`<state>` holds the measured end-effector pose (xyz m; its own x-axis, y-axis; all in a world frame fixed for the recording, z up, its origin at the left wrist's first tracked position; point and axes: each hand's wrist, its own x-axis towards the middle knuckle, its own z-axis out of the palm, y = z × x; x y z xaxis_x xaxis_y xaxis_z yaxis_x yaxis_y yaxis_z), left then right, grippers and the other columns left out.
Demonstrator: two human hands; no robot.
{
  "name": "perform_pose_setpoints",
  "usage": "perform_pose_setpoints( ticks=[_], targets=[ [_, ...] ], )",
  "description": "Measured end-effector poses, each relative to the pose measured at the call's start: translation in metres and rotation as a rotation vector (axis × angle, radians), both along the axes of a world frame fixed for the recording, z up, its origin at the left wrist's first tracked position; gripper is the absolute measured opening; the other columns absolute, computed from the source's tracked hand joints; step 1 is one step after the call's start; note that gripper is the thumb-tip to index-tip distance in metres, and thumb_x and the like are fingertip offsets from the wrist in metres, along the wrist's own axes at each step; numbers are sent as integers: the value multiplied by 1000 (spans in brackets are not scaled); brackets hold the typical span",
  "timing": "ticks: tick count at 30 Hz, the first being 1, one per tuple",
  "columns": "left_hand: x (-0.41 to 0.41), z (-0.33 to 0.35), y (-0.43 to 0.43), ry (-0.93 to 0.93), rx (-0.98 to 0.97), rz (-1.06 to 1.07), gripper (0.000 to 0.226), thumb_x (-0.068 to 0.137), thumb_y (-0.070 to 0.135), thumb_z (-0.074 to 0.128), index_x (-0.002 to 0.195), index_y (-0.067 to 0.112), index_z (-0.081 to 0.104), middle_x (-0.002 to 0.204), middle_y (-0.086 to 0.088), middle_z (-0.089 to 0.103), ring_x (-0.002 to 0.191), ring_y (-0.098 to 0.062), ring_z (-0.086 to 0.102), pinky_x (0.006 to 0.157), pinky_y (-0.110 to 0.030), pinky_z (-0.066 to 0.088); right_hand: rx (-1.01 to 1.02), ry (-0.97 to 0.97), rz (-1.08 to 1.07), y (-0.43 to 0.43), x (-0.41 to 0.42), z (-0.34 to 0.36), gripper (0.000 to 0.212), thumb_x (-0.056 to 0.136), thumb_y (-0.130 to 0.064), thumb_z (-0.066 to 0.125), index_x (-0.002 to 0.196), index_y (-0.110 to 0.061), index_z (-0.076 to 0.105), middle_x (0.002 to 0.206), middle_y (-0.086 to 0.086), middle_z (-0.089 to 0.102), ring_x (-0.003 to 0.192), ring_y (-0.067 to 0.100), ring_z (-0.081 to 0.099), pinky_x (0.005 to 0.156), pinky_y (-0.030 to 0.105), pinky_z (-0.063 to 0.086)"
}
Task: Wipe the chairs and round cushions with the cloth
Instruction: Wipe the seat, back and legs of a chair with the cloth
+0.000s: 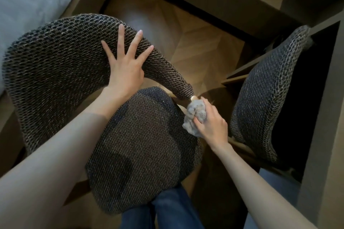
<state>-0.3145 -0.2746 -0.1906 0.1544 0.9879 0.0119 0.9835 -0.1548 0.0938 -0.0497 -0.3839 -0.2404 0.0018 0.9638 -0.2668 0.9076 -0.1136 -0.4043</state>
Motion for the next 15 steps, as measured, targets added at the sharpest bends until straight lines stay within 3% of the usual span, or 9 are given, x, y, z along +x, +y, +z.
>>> perform_pose_setpoints(
  ticks=[5,15],
  targets=[
    [-1,-2,0,-4,-2,0,67,83,7,56,144,29,39,161,-6,7,144,-43,-11,103,-72,-8,-47,5,-9,3,1,1,72,88,-36,65,148,-18,30,132,6,52,114,24,57,90,37,49],
    [1,-2,-3,-9,-6,6,65,87,12,54,146,30,35,161,-5,3,145,-41,-13,107,-68,-9,-14,20,29,-1,4,0,72,85,-27,70,146,-16,34,122,9,54,104,25,60,82,34,50]
  ],
)
